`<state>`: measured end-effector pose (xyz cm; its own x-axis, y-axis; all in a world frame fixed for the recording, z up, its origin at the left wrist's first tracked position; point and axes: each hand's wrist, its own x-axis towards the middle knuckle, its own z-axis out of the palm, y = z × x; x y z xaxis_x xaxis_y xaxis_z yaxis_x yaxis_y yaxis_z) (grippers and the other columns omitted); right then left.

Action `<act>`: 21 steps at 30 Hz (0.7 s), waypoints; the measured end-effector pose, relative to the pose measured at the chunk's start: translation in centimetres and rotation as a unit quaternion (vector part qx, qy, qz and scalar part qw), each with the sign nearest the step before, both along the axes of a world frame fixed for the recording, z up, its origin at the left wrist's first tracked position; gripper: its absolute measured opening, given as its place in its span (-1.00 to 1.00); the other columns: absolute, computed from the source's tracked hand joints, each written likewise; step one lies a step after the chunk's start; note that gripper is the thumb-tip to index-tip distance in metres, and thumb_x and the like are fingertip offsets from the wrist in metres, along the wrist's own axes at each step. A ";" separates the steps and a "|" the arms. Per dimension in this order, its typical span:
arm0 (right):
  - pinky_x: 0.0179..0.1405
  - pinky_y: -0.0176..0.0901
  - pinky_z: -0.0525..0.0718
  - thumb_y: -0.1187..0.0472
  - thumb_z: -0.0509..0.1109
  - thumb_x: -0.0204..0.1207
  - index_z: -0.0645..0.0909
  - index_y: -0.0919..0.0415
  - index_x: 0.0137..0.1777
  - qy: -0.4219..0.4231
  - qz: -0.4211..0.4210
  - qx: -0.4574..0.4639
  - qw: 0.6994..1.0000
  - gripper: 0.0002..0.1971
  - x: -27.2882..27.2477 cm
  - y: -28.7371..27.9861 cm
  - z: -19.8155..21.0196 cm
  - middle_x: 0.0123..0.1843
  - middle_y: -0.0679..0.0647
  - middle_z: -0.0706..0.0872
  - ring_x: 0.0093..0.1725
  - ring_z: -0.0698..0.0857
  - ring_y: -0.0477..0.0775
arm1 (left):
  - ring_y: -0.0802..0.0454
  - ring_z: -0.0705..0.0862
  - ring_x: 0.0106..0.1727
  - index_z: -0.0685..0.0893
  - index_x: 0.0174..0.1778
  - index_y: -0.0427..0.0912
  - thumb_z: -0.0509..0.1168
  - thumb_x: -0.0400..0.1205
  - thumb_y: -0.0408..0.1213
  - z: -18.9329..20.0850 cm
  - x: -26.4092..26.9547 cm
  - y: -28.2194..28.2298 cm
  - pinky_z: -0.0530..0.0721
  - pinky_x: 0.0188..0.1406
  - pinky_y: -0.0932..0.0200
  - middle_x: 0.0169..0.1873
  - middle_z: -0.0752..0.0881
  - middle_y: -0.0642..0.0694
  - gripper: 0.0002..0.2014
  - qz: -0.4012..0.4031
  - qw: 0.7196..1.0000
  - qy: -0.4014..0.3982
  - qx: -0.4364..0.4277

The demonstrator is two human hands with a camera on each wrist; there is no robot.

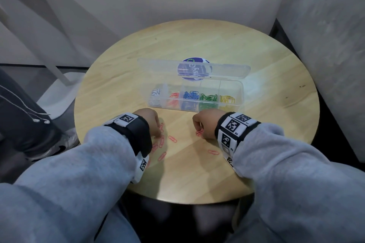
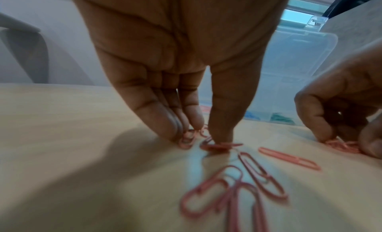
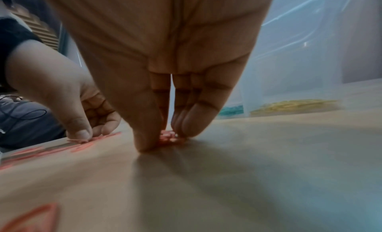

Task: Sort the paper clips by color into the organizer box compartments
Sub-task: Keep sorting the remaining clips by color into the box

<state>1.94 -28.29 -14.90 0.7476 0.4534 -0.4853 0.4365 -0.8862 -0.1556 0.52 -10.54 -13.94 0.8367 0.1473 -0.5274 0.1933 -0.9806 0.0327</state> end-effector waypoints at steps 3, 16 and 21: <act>-0.37 -0.26 0.43 0.35 0.38 0.44 0.46 0.05 -0.22 0.001 0.010 -0.012 1.000 -0.80 0.3 0.0 -0.5 -0.08 -0.05 0.59 -0.10 0.55 0.03 | -0.05 0.60 -0.08 0.67 0.05 -0.14 0.47 0.45 -0.12 0.1 0.1 -0.2 0.45 -0.19 0.19 -0.08 0.68 -0.07 -0.69 0.012 1.000 -0.017 -0.013; -0.16 -0.18 0.48 0.12 0.29 0.55 0.46 0.09 -0.11 0.021 0.007 -0.086 0.996 -0.91 -0.1 0.1 -1.2 -0.12 0.04 0.49 -0.13 0.47 0.04 | -0.02 0.55 -0.11 0.58 -0.10 -0.05 0.42 0.49 -0.31 -0.8 0.5 -0.9 0.46 -0.26 0.23 -0.10 0.61 -0.03 -0.83 0.005 1.000 -0.021 -0.019; -0.54 -0.28 0.34 0.09 0.28 0.53 0.48 0.12 -0.30 0.032 -0.002 -0.120 0.992 -0.80 -0.2 0.3 -0.9 -0.35 0.00 0.44 -0.33 0.47 0.04 | -0.12 0.69 0.01 0.68 0.03 -0.19 0.49 0.44 -0.07 -0.5 0.6 -0.3 0.50 -0.19 0.16 -0.07 0.71 -0.12 -0.65 0.012 0.999 0.003 0.041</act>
